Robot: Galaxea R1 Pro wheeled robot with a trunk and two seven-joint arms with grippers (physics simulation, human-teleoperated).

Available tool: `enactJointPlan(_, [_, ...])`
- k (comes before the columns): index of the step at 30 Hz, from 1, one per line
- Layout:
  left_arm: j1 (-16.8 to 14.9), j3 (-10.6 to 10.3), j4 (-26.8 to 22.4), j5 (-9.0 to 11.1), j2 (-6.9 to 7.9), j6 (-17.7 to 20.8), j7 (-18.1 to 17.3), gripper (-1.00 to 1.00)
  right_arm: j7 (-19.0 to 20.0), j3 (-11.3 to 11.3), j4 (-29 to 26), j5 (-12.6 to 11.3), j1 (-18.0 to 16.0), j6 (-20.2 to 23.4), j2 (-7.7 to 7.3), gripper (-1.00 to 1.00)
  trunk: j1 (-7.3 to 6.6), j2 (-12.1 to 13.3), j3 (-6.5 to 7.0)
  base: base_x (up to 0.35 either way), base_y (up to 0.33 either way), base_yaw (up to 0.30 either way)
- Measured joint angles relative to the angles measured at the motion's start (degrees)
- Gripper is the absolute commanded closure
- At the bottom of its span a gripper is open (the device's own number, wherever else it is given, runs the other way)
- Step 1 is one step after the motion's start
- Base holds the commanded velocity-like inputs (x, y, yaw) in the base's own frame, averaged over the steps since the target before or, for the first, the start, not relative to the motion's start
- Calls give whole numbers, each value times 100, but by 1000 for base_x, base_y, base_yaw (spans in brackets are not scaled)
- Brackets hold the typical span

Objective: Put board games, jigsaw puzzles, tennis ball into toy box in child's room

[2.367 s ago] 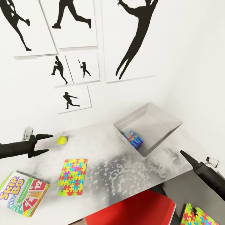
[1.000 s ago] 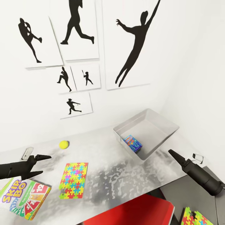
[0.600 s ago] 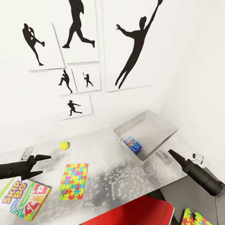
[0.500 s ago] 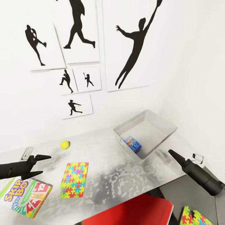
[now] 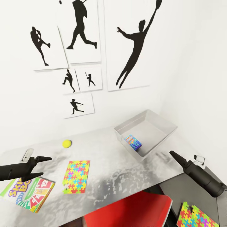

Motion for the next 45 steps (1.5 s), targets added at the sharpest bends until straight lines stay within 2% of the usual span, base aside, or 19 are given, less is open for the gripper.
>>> enactJointPlan(18, [0, -7, 2, 0, -9, 0, 0, -100, -8, 17, -2, 16, 0, -4, 6, -100, 0, 0, 0, 0, 0, 0])
enactJointPlan(26, [0, -115, 2, 0, -9, 0, 0, -100, -8, 19, -8, 18, 0, -8, 8, -100, 0, 0, 2, 0, 0, 0])
enactJointPlan(39, [0, -156, 2, 1, -9, 0, 0, -100, 9, 11, -13, 17, 0, -10, 8, -100, 0, 0, 103, 0, 0, 0])
enactJointPlan(45, [0, -160, 0, 1, -9, 0, 0, -100, -2, 16, -9, 18, 0, -149, 9, -100, 0, 0, 159, 0, 0, 0])
